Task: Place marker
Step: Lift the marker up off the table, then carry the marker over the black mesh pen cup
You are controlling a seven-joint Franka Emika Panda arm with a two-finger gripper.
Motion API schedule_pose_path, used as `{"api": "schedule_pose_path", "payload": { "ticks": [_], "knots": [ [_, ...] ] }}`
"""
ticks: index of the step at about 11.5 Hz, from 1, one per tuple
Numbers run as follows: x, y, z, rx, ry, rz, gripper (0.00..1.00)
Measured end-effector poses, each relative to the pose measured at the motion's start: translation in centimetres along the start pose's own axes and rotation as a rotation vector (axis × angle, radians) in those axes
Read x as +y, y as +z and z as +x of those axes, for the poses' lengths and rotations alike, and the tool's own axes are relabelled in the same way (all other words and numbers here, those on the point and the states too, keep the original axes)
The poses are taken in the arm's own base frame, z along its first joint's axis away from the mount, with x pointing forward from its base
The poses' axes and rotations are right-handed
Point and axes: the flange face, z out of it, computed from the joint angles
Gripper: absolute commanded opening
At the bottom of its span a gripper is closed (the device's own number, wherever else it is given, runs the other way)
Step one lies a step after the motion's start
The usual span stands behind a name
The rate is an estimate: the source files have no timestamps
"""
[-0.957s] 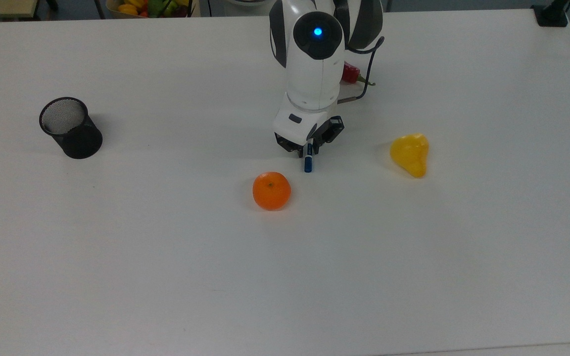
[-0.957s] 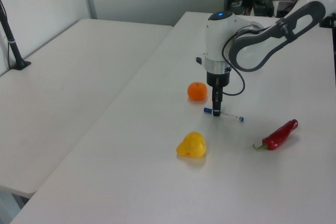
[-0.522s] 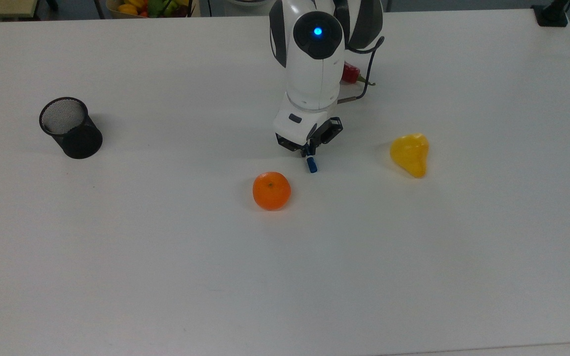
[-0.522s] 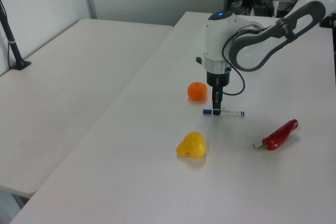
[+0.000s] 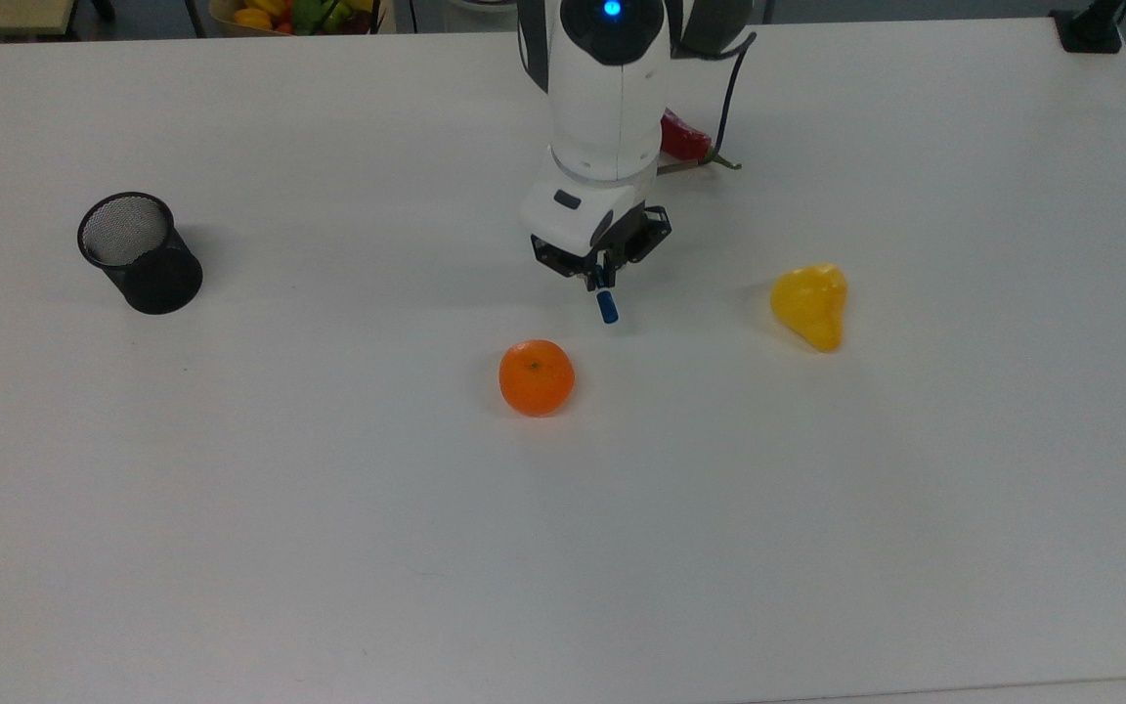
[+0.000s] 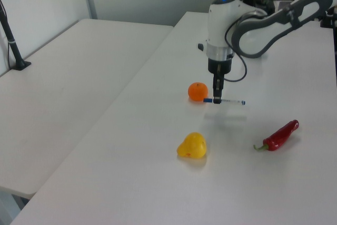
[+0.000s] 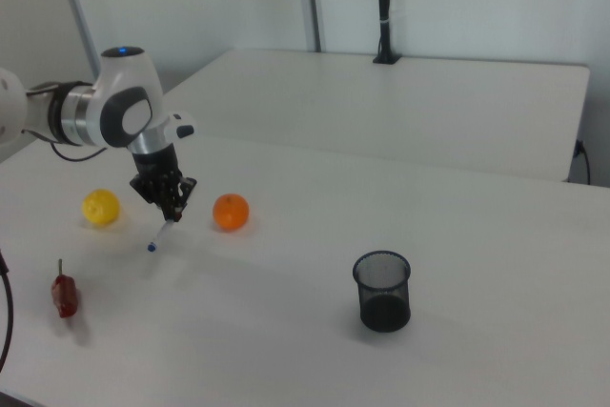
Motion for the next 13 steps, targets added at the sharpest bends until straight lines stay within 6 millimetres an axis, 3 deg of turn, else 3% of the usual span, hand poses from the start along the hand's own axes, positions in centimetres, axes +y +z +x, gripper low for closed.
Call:
{"api": "schedule_pose_path", "payload": {
  "ticks": [2, 3, 4, 8, 10, 13],
  "knots": [
    [1.0, -5.0, -1.3, -0.018, 0.016, 0.008, 0.0],
    [1.7, -8.4, -2.5, -0.019, 0.028, 0.014, 0.0],
    [2.2, -10.3, -3.3, -0.015, 0.035, 0.017, 0.0],
    [6.5, -19.7, -7.7, 0.042, 0.109, 0.024, 0.0],
    [8.5, -22.7, -9.5, 0.077, 0.147, 0.025, 0.0],
    [12.0, -25.4, -11.6, 0.126, 0.21, 0.021, 0.0]
  ]
}}
